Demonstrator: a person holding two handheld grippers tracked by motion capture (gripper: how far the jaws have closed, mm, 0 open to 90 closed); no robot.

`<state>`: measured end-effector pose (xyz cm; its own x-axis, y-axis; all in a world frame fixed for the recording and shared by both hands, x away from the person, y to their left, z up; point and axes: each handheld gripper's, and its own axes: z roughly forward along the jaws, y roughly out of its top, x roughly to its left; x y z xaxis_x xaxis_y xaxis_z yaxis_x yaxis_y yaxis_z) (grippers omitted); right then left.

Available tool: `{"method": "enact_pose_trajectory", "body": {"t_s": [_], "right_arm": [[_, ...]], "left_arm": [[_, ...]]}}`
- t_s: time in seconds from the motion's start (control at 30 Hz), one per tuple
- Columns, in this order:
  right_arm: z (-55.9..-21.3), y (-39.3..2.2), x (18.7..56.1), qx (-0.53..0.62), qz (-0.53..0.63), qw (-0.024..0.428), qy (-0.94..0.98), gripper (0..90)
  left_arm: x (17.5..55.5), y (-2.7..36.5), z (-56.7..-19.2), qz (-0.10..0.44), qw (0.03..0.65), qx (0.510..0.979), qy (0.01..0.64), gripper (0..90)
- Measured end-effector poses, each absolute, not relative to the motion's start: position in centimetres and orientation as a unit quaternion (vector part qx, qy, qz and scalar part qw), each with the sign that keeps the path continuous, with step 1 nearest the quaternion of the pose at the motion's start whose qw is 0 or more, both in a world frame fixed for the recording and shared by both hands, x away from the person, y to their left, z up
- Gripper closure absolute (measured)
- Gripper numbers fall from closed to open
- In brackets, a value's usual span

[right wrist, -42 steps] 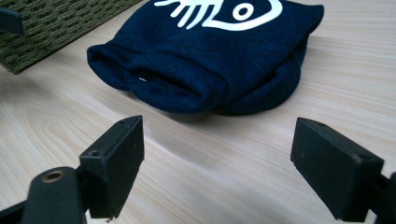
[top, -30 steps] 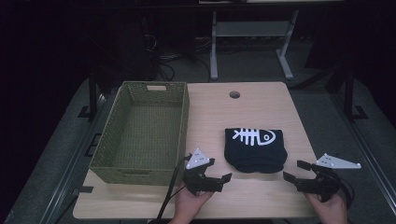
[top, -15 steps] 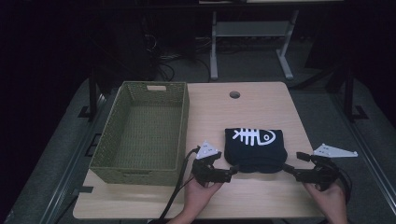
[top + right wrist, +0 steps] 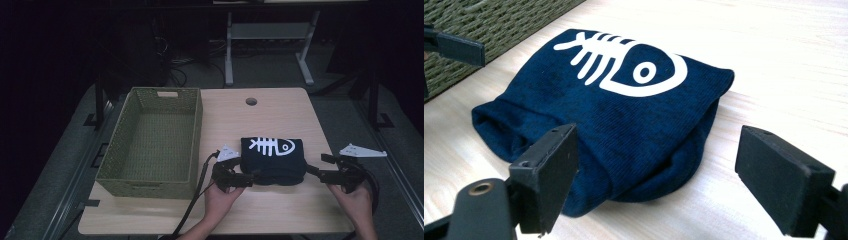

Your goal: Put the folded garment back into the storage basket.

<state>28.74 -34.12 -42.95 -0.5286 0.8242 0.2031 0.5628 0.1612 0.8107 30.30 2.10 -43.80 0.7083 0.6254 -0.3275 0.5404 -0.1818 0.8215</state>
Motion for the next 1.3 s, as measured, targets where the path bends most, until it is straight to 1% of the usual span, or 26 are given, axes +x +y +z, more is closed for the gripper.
{"method": "enact_pose_trajectory", "body": {"t_s": [0.1,0.2,0.3,0.37,0.5,0.57,0.6,0.67,0.7,0.77,0.8,0.83,0.87,0.97,1.0,1.03,1.07,1.1,1.2,1.3], "right_arm": [[-42.9,-34.1,29.3,0.467,0.451,0.143,0.747,16.9],[-43.0,-34.0,30.1,0.468,0.444,0.141,0.751,16.9],[-42.9,-33.7,31.0,0.468,0.443,0.136,0.752,17.3],[-43.0,-33.5,31.6,0.465,0.450,0.135,0.751,19.9],[-43.0,-33.0,32.8,0.474,0.436,0.123,0.755,20.2],[-43.2,-32.7,33.3,0.473,0.435,0.127,0.755,21.5],[-43.4,-32.6,33.5,0.475,0.432,0.124,0.757,21.5],[-43.9,-32.6,34.0,0.478,0.428,0.112,0.758,22.1],[-44.2,-32.5,34.1,0.480,0.426,0.108,0.759,22.9],[-44.6,-32.4,34.3,0.487,0.412,0.105,0.763,23.5],[-44.7,-32.4,34.4,0.489,0.407,0.104,0.764,25.9],[-44.7,-32.4,34.4,0.489,0.407,0.104,0.764,25.9],[-45.2,-32.5,34.6,0.491,0.410,0.096,0.763,29.6],[-45.7,-32.4,34.8,0.496,0.399,0.092,0.766,33.7],[-45.8,-32.4,34.9,0.496,0.397,0.090,0.767,35.6],[-45.8,-32.4,34.9,0.496,0.397,0.090,0.767,35.6],[-46.1,-32.1,35.0,0.496,0.395,0.092,0.768,39.3],[-46.3,-32.1,35.0,0.499,0.394,0.089,0.767,40.9],[-46.7,-32.1,35.1,0.503,0.391,0.083,0.767,43.9],[-46.8,-32.0,35.0,0.505,0.390,0.081,0.766,46.3]], "left_arm": [[30.7,1.8,-43.7,0.036,0.516,0.762,0.390,16.6],[31.4,1.3,-43.1,0.062,0.515,0.763,0.387,16.6],[31.9,1.2,-43.0,0.062,0.512,0.762,0.391,16.6],[32.9,1.0,-43.2,0.066,0.503,0.762,0.402,16.6],[34.3,0.8,-44.0,0.067,0.487,0.763,0.421,16.6],[35.0,0.9,-44.5,0.063,0.479,0.760,0.435,16.6],[35.3,0.9,-44.8,0.061,0.474,0.760,0.441,16.9],[35.9,0.9,-45.3,0.045,0.468,0.758,0.453,20.4],[35.9,0.9,-45.3,0.045,0.468,0.758,0.453,20.6],[36.4,1.0,-46.0,0.024,0.463,0.752,0.468,21.2],[36.5,1.0,-46.1,0.021,0.461,0.753,0.470,21.3],[36.5,1.0,-46.1,0.021,0.461,0.753,0.470,22.4],[36.6,0.8,-46.4,0.032,0.452,0.757,0.471,24.2],[36.9,0.6,-47.0,0.019,0.446,0.754,0.482,25.0],[36.9,0.6,-47.1,0.019,0.445,0.755,0.481,26.8],[36.9,0.6,-47.1,0.019,0.445,0.755,0.481,28.9],[36.9,0.4,-47.1,0.023,0.442,0.758,0.480,30.4],[36.9,0.4,-47.1,0.023,0.442,0.758,0.480,32.4],[36.7,0.3,-47.1,0.022,0.445,0.762,0.470,41.7],[36.7,0.2,-47.1,0.023,0.445,0.763,0.467,48.5]]}}
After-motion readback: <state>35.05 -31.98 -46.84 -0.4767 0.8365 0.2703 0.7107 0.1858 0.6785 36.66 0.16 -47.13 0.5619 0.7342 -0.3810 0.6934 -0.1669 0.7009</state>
